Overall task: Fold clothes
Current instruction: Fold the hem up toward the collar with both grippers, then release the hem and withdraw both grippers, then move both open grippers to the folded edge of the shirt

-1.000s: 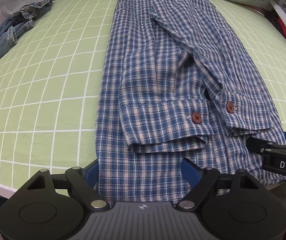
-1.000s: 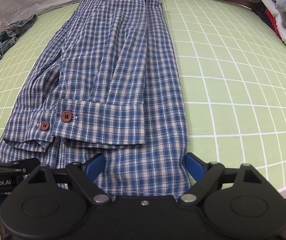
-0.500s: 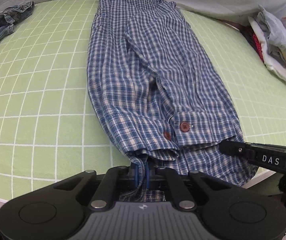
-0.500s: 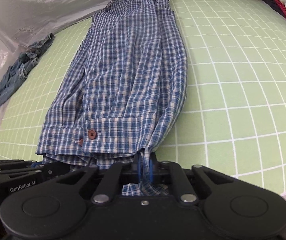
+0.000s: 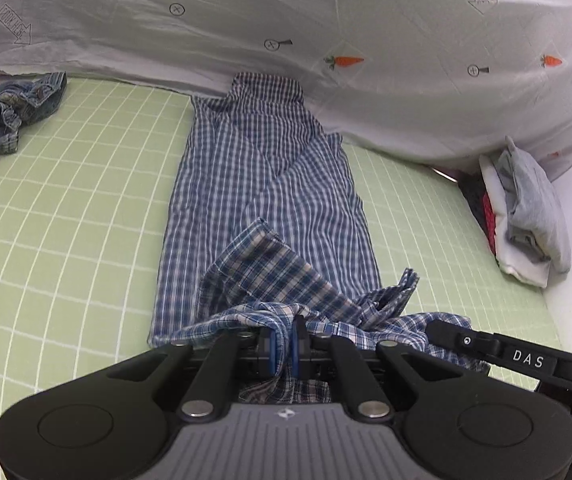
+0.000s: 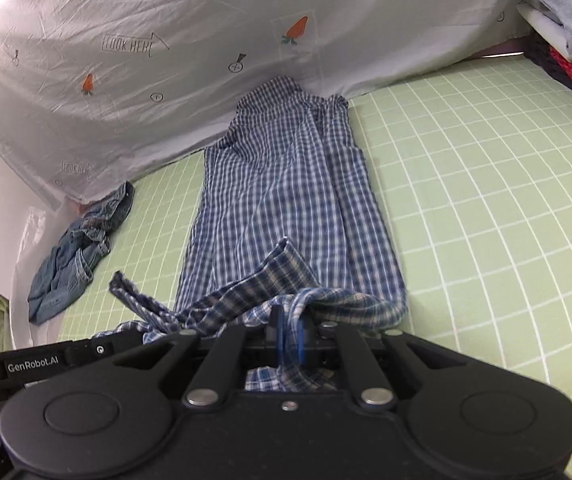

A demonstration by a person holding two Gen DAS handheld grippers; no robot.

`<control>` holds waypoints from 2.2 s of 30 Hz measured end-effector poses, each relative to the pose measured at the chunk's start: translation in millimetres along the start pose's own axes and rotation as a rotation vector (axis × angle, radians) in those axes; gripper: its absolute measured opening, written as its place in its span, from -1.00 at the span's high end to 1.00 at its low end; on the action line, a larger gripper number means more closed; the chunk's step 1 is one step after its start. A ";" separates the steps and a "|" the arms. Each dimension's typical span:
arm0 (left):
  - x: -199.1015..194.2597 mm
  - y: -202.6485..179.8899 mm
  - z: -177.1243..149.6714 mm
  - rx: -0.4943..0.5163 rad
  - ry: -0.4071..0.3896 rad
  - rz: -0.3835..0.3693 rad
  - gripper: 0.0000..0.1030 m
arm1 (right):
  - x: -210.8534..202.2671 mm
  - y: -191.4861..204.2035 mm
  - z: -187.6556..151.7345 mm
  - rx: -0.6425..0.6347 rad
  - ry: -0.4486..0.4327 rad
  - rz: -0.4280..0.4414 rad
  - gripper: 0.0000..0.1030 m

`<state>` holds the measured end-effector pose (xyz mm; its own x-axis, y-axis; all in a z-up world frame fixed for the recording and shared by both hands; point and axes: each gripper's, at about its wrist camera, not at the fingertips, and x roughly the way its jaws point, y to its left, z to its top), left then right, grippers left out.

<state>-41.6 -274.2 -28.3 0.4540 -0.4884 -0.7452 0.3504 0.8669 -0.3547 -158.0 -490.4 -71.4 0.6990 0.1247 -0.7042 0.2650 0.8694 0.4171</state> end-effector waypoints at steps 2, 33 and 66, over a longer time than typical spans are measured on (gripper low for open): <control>8.3 3.3 13.6 -0.007 -0.011 0.000 0.86 | 10.6 -0.2 13.2 0.004 -0.011 0.001 0.87; 109.2 66.2 111.6 -0.240 0.008 0.033 -0.25 | 146.0 -37.5 116.4 0.119 0.028 -0.048 0.09; 128.2 97.7 53.9 -0.200 0.195 0.326 -0.73 | 180.8 8.1 96.9 -0.161 0.087 -0.152 -0.49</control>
<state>95.0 -257.5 -128.0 0.3448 -0.1745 -0.9223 0.0396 0.9844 -0.1715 34.9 -507.1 -139.6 0.5972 0.0212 -0.8018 0.2483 0.9456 0.2100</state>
